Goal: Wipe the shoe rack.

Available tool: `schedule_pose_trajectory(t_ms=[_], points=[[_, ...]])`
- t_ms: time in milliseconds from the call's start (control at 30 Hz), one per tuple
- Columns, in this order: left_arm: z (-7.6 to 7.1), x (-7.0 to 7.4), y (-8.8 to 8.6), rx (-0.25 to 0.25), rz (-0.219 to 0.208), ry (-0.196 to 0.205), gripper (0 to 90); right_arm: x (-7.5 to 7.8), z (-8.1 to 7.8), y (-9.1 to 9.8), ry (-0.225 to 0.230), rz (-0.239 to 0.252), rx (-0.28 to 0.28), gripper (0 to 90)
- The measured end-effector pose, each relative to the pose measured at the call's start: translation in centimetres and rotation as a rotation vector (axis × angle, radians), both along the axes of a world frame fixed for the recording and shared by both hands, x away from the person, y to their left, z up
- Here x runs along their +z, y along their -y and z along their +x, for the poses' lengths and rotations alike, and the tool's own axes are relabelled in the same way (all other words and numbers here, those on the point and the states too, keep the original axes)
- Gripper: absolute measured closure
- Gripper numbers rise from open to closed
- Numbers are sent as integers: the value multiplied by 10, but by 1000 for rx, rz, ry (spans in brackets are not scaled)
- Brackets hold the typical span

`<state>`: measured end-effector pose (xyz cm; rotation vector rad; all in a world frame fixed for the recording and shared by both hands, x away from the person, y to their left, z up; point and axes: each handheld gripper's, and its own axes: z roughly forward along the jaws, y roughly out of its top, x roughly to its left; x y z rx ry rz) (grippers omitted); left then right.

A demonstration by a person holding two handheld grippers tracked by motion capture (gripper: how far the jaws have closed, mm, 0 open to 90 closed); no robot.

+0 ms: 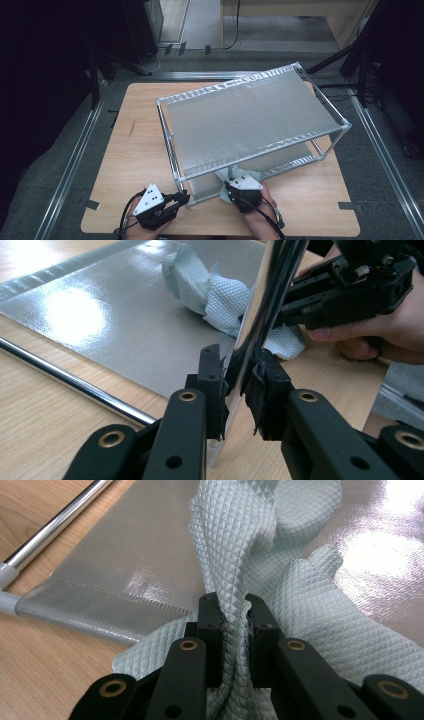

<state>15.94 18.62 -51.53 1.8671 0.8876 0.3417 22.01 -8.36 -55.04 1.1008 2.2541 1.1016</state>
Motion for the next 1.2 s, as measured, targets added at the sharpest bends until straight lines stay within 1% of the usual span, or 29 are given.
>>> schedule_pose_trajectory(t_ms=[67,100,167,200,300,333,367,467,533,600,667,700,800,833,900,967,1000,1100,1167,1200], points=[[1,-1,3,-9,-11,-4,784,1,-1,-2,-4,1,0,810],[2,-1,6,-10,-16,-2,784,1,-2,-5,-11,3,17,810],[1,-2,11,-15,-14,1,785,2,-4,-10,-6,-5,32,809],[1,-2,14,-19,-12,3,786,2,-7,-15,-15,1,57,808],[-1,-2,20,-30,-8,10,788,1,-16,-29,-11,-1,101,808],[-1,-2,20,-33,-7,11,788,1,-19,-34,-3,-8,122,807],[-1,-2,20,-35,-9,10,788,1,-22,-37,-4,-7,129,808],[-2,-2,20,-37,-8,14,789,1,-25,-37,13,-22,141,805],[-2,-3,19,-40,-9,18,790,1,-23,-31,12,-24,134,804],[-1,-3,19,-45,-9,20,790,2,-18,-21,25,-39,109,804],[-1,-3,17,-42,-14,21,790,2,-10,-7,18,-35,73,804],[-1,-4,16,-42,-15,20,790,2,-4,2,12,-30,42,803],[-1,-4,12,-32,-17,20,790,2,9,27,-4,-17,-23,803],[-1,-4,10,-30,-16,21,790,3,14,39,-2,-22,-53,804],[0,-4,7,-24,-20,20,790,4,21,55,2,-25,-93,805],[1,-4,4,-14,-24,19,789,4,29,74,18,-45,-124,808],[1,-4,2,-10,-27,15,788,4,35,88,23,-54,-151,811],[1,-5,-1,-2,-28,16,788,5,46,117,13,-44,-223,815],[1,-4,-3,0,-26,17,788,6,52,136,20,-54,-278,815],[1,-4,-4,2,-25,17,788,6,55,147,21,-50,-309,814]])
